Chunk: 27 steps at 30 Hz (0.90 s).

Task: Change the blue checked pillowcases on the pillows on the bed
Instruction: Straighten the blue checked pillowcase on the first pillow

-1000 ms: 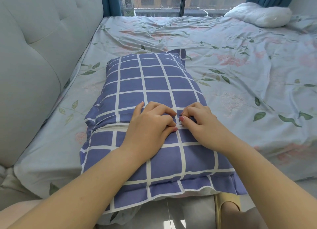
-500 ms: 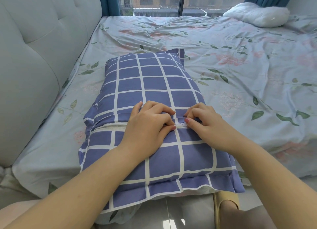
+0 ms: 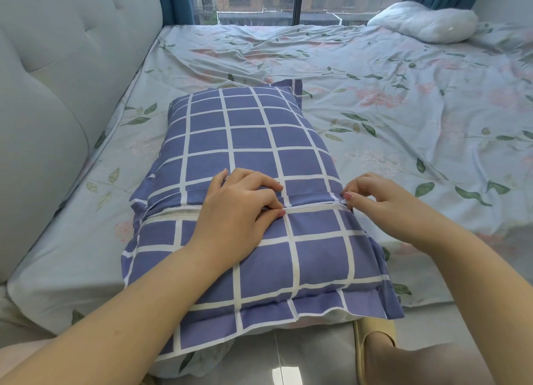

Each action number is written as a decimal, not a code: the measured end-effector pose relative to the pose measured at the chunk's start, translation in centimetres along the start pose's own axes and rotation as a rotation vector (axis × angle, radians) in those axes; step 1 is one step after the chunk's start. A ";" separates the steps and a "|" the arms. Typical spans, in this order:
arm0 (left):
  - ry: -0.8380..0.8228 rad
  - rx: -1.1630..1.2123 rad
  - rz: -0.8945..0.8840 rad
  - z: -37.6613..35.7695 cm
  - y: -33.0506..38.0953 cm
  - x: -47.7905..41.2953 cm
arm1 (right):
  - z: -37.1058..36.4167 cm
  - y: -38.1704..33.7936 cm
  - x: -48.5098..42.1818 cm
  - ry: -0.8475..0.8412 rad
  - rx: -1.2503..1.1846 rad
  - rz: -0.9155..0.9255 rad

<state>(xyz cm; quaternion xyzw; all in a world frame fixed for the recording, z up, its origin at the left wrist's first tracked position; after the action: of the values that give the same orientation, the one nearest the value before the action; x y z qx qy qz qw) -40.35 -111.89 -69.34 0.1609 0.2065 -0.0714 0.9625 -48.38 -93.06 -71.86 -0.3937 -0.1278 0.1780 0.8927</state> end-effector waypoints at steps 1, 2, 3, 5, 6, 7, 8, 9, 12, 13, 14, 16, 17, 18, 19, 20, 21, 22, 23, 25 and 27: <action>-0.003 -0.003 0.002 0.0 0.0 0.0 | 0.1 0.2 0.1 0.000 -0.002 -0.012; -0.006 -0.006 0.004 0.0 0.1 0.0 | 0.1 0.5 0.1 -0.002 -0.006 -0.026; -0.009 -0.007 0.008 0.0 0.1 0.0 | 0.1 0.7 0.2 -0.004 -0.014 -0.039; -0.020 -0.008 0.019 0.1 0.1 0.0 | -0.1 1.0 0.2 0.000 -0.048 -0.062; -0.031 -0.010 0.028 0.2 0.2 -0.1 | -0.1 1.2 0.1 0.004 -0.069 -0.074; -0.048 -0.012 0.041 0.2 0.2 -0.2 | -0.1 1.3 0.1 0.008 -0.089 -0.084; -0.068 -0.012 0.059 0.1 0.3 -0.3 | -0.1 1.4 0.2 0.012 -0.109 -0.096; -0.080 -0.007 0.076 0.2 0.4 -0.4 | 0.0 1.5 0.3 0.015 -0.126 -0.106; -0.079 0.007 0.097 0.6 1.6 -0.9 | 0.1 1.5 0.5 0.015 -0.147 -0.122; -0.097 -0.001 0.092 0.5 2.2 -1.0 | 0.2 1.5 0.5 0.014 -0.148 -0.121; -0.127 -0.019 0.082 0.2 2.9 -1.1 | 0.2 1.4 0.5 0.014 -0.149 -0.118; -0.195 -0.066 0.059 -0.7 4.1 -1.3 | 0.2 1.3 0.5 0.020 -0.153 -0.109; -0.217 -0.079 0.052 -1.1 4.5 -1.5 | 0.3 1.3 0.4 0.025 -0.156 -0.104; -0.230 -0.085 0.048 -1.5 4.8 -1.6 | 0.3 1.2 0.4 0.029 -0.158 -0.100; -0.237 -0.087 0.049 -1.8 5.1 -1.8 | 0.3 1.3 0.4 0.033 -0.158 -0.095; -0.242 -0.088 0.053 -2.0 5.2 -2.0 | 0.3 1.3 0.4 0.034 -0.158 -0.092; -0.243 -0.089 0.057 -2.2 5.4 -2.2 | 0.3 1.3 0.3 0.035 -0.157 -0.087; -0.241 -0.088 0.059 -2.4 5.5 -2.4 | 0.4 1.3 0.3 0.035 -0.156 -0.082; -0.235 -0.086 0.057 -2.6 5.6 -2.6 | 0.4 1.3 0.3 0.037 -0.155 -0.076; -0.219 -0.077 0.049 -2.9 5.8 -3.0 | 0.5 1.2 0.2 0.036 -0.154 -0.061; -0.200 -0.061 0.038 -3.2 6.1 -3.3 | 0.5 1.0 0.2 0.033 -0.156 -0.046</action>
<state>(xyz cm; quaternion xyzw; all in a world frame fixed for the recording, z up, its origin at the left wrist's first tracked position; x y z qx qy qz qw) -43.26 -104.83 -69.03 0.1273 0.1085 -0.0623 0.9839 -48.61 -92.00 -72.25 -0.4619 -0.1357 0.1407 0.8651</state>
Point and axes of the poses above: each hand's wrist, its own x-axis away from the middle knuckle, its own z-axis out of the back of the hand, y = z × x, the point moved 10 cm from there along -x, towards the middle knuckle, and after that the axes turned 6 degrees about -x, right-handed, at the moved point
